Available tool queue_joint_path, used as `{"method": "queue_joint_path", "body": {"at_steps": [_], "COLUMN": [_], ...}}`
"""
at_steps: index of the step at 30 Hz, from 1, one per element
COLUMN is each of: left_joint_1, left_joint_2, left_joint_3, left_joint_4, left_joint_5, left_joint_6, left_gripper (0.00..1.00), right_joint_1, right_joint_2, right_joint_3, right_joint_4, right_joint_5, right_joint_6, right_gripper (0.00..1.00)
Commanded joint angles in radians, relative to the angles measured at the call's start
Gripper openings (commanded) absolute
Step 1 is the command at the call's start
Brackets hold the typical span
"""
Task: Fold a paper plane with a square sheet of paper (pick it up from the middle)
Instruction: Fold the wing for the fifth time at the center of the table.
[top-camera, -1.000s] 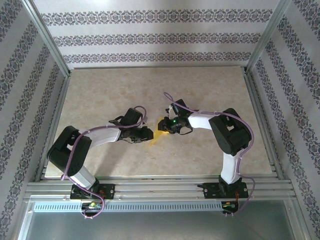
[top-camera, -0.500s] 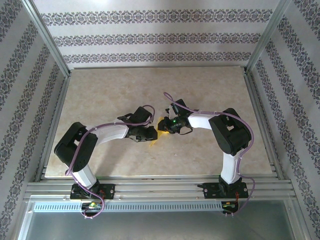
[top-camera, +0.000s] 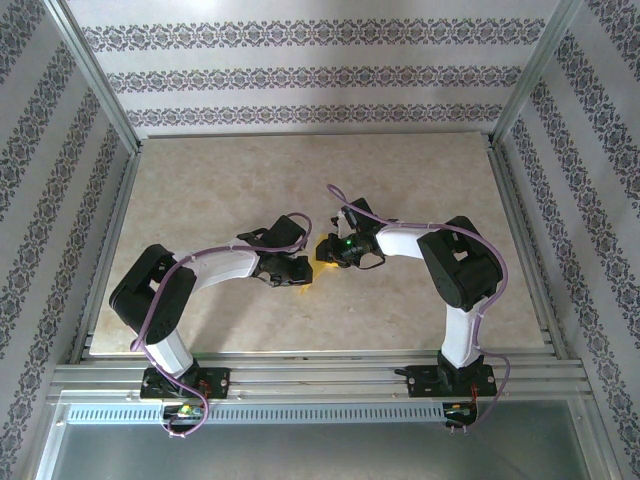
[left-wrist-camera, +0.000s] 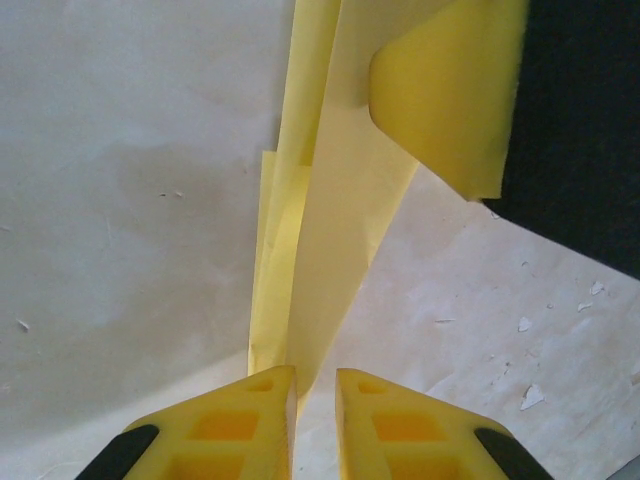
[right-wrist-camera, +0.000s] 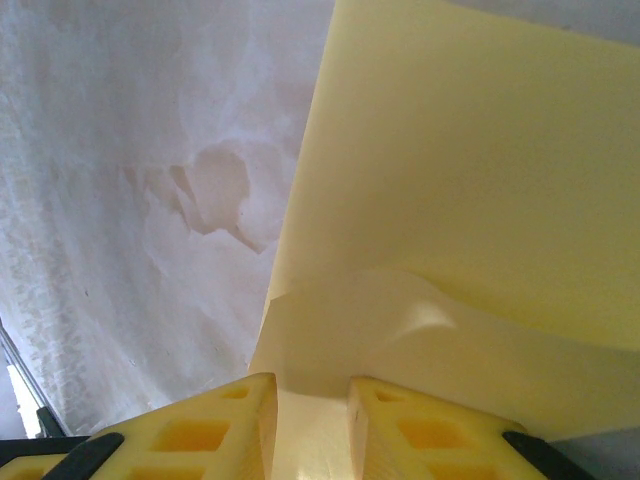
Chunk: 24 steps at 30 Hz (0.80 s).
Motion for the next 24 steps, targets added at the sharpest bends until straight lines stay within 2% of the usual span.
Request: {"method": "queue_joint_path", "body": {"at_steps": [1, 6, 14, 19, 24], "left_joint_1": [-0.014, -0.016, -0.007, -0.007, -0.007], "left_joint_2": [0.023, 0.021, -0.073, -0.03, 0.015], "left_joint_3": [0.019, 0.03, 0.023, 0.03, 0.048], "left_joint_4": [-0.051, -0.052, -0.06, -0.089, -0.091], "left_joint_5": [0.001, 0.01, -0.04, -0.059, -0.017], "left_joint_6": [0.012, 0.01, -0.01, -0.017, -0.007], "left_gripper": [0.19, 0.19, 0.23, 0.21, 0.22], "right_joint_1": [0.001, 0.001, -0.004, -0.006, -0.007], "right_joint_2": [0.087, 0.092, 0.093, 0.095, 0.094], "right_joint_3": [-0.022, -0.02, -0.022, -0.021, -0.02], "right_joint_4": [-0.035, -0.036, -0.041, -0.041, -0.042], "right_joint_5": [0.136, 0.133, 0.134, 0.133, 0.131], "right_joint_6": [-0.023, -0.022, -0.021, -0.019, -0.021], "right_gripper": [0.32, 0.32, 0.31, 0.31, 0.31]}}
